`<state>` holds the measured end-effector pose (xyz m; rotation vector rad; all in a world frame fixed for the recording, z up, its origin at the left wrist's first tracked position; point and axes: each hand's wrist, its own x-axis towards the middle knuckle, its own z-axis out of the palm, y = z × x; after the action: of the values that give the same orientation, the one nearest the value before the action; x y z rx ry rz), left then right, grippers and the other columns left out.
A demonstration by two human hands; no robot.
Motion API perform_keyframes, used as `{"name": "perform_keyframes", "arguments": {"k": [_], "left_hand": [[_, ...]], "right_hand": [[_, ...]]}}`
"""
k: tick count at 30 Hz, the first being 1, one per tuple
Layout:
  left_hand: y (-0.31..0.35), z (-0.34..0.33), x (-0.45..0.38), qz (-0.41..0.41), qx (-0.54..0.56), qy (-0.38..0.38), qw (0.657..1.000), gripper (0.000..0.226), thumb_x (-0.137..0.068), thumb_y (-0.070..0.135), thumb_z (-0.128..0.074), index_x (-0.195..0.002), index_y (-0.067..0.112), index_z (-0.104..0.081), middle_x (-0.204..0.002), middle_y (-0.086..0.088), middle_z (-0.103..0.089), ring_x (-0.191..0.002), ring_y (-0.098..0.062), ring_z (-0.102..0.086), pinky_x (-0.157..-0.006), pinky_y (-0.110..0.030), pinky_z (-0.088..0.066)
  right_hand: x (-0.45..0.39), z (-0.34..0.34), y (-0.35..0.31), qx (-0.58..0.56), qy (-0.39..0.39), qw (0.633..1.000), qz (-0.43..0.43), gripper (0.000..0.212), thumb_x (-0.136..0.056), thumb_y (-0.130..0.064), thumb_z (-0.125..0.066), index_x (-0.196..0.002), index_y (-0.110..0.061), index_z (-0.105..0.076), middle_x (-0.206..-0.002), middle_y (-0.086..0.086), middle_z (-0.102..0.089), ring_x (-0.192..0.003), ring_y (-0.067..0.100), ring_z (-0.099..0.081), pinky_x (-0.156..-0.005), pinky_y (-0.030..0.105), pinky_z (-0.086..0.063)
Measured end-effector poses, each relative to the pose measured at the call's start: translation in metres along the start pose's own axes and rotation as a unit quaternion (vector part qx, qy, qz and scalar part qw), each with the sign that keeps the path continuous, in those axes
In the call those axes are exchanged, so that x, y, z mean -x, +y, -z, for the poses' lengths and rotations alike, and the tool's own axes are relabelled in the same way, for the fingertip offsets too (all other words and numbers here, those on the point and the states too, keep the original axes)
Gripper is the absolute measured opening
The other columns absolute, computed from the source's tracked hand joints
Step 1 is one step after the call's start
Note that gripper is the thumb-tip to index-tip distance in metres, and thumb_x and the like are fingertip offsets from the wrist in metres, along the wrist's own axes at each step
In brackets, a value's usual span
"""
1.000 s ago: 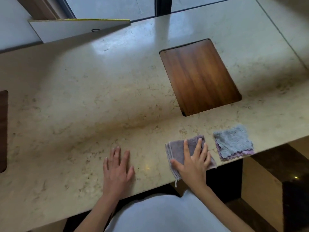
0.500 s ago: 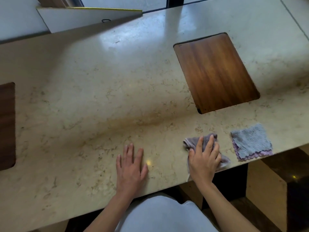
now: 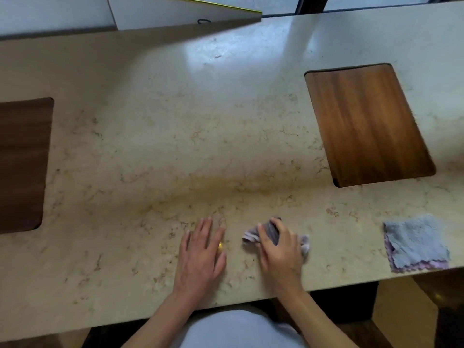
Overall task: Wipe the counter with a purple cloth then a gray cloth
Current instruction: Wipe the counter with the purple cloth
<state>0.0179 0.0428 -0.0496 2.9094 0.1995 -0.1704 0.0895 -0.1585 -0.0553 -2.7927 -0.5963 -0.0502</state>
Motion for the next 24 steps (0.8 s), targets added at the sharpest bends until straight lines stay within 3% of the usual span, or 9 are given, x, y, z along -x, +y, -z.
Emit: {"name": "perform_keyframes", "arguments": {"k": [4, 6, 8, 10, 13, 17, 20, 22, 24], "left_hand": [[-0.004, 0.000, 0.002, -0.007, 0.000, -0.020, 1.000, 0.058, -0.091, 0.042, -0.046, -0.146, 0.024, -0.043, -0.162, -0.009, -0.029, -0.149, -0.023, -0.024, -0.115, -0.049, -0.023], [-0.004, 0.000, 0.002, -0.004, -0.001, -0.028, 1.000, 0.060, -0.091, 0.043, -0.046, -0.148, 0.024, -0.041, -0.162, -0.008, -0.026, -0.150, -0.023, -0.023, -0.116, -0.049, -0.022], [-0.004, -0.001, 0.001, -0.001, -0.003, -0.029, 1.000, 0.061, -0.091, 0.044, -0.046, -0.149, 0.024, -0.040, -0.163, -0.008, -0.025, -0.150, -0.022, -0.021, -0.117, -0.049, -0.020], [-0.004, -0.001, 0.000, -0.001, -0.003, -0.030, 1.000, 0.061, -0.091, 0.044, -0.046, -0.148, 0.024, -0.041, -0.162, -0.008, -0.025, -0.150, -0.023, -0.021, -0.117, -0.048, -0.019], [-0.005, 0.002, 0.000, -0.008, 0.000, -0.022, 1.000, 0.060, -0.091, 0.043, -0.046, -0.148, 0.024, -0.041, -0.162, -0.009, -0.027, -0.150, -0.023, -0.022, -0.117, -0.047, -0.018], [-0.008, 0.006, 0.001, -0.020, 0.001, -0.025, 0.999, 0.058, -0.092, 0.040, -0.048, -0.148, 0.024, -0.043, -0.161, -0.009, -0.029, -0.149, -0.024, -0.025, -0.117, -0.049, -0.023], [-0.020, 0.009, 0.017, -0.006, 0.014, -0.023, 1.000, 0.054, -0.092, 0.038, -0.048, -0.144, 0.020, -0.049, -0.161, -0.009, -0.029, -0.149, -0.025, -0.027, -0.115, -0.050, -0.027], [-0.043, 0.015, 0.032, 0.052, 0.007, -0.015, 0.999, 0.057, -0.093, 0.038, -0.045, -0.145, 0.017, -0.047, -0.161, -0.011, -0.028, -0.149, -0.027, -0.025, -0.116, -0.050, -0.022], [-0.079, 0.026, 0.047, 0.133, -0.001, -0.007, 0.991, 0.061, -0.091, 0.039, -0.043, -0.146, 0.013, -0.043, -0.161, -0.013, -0.027, -0.148, -0.029, -0.024, -0.117, -0.050, -0.015]], "right_hand": [[-0.013, -0.006, -0.011, -0.021, -0.015, 0.990, 0.141, 0.054, -0.090, -0.018, -0.076, -0.140, -0.022, -0.056, -0.137, 0.015, -0.055, -0.114, 0.034, -0.057, -0.086, 0.043, -0.047], [-0.032, 0.005, 0.017, -0.003, -0.013, 0.999, 0.052, 0.058, -0.089, -0.025, -0.078, -0.142, -0.027, -0.055, -0.144, 0.013, -0.052, -0.122, 0.035, -0.053, -0.096, 0.048, -0.042], [-0.065, 0.015, 0.044, 0.028, 0.000, 0.997, -0.075, 0.043, -0.098, -0.036, -0.062, -0.139, -0.027, -0.058, -0.149, 0.011, -0.048, -0.126, 0.038, -0.047, -0.101, 0.053, -0.039], [-0.103, 0.017, 0.054, 0.023, 0.017, 0.991, -0.134, 0.041, -0.102, -0.040, -0.047, -0.132, -0.019, -0.063, -0.145, 0.014, -0.050, -0.121, 0.037, -0.051, -0.095, 0.050, -0.045], [-0.140, 0.007, 0.032, 0.028, 0.037, 0.985, -0.168, 0.038, -0.103, -0.039, -0.045, -0.130, -0.015, -0.061, -0.145, 0.019, -0.048, -0.119, 0.038, -0.054, -0.085, 0.046, -0.049], [-0.113, -0.012, -0.026, -0.006, 0.010, 0.993, -0.116, 0.043, -0.105, -0.034, -0.046, -0.145, -0.020, -0.050, -0.153, 0.012, -0.042, -0.132, 0.031, -0.046, -0.095, 0.047, -0.047], [-0.044, -0.023, -0.062, -0.016, -0.023, 0.996, 0.080, 0.052, -0.095, -0.016, -0.066, -0.145, -0.014, -0.053, -0.156, 0.022, -0.040, -0.143, 0.039, -0.040, -0.087, 0.047, -0.049], [-0.029, -0.015, -0.045, -0.022, -0.056, 0.985, 0.162, 0.058, -0.093, -0.016, -0.069, -0.148, -0.020, -0.049, -0.160, 0.017, -0.035, -0.145, 0.037, -0.038, -0.091, 0.050, -0.049], [-0.050, 0.001, -0.013, -0.005, -0.073, 0.991, 0.116, 0.059, -0.094, -0.025, -0.067, -0.149, -0.029, -0.046, -0.162, 0.008, -0.034, -0.144, 0.034, -0.038, -0.102, 0.058, -0.042]]}}
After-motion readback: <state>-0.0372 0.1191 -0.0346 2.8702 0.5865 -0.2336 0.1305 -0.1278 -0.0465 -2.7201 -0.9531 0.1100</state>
